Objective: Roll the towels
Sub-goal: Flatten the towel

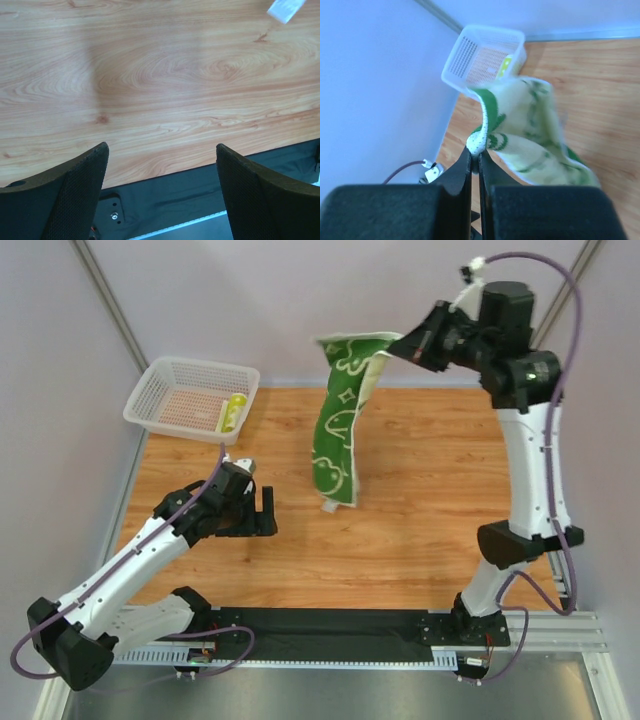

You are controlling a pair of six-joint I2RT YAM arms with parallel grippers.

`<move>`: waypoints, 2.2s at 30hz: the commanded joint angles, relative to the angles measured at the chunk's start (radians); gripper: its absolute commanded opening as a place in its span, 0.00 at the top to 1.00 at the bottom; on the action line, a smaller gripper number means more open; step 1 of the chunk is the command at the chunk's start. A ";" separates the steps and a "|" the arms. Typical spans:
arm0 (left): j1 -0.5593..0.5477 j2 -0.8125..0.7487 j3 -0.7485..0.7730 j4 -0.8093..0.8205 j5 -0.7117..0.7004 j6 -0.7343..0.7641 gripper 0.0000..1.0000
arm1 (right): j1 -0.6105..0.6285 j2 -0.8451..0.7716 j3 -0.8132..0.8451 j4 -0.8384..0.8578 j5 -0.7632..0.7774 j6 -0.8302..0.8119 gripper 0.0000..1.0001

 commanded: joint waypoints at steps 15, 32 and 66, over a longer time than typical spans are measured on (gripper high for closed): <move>0.003 0.023 0.027 0.000 -0.024 0.011 0.05 | -0.445 -0.616 -1.723 0.435 -0.237 -0.023 1.00; 0.047 0.297 -0.139 0.193 -0.141 -0.151 0.11 | -0.439 -0.547 -1.800 0.399 -0.071 -0.046 1.00; 0.113 0.577 -0.148 0.367 -0.118 -0.170 0.85 | -0.413 -0.464 -1.769 0.409 -0.060 -0.063 1.00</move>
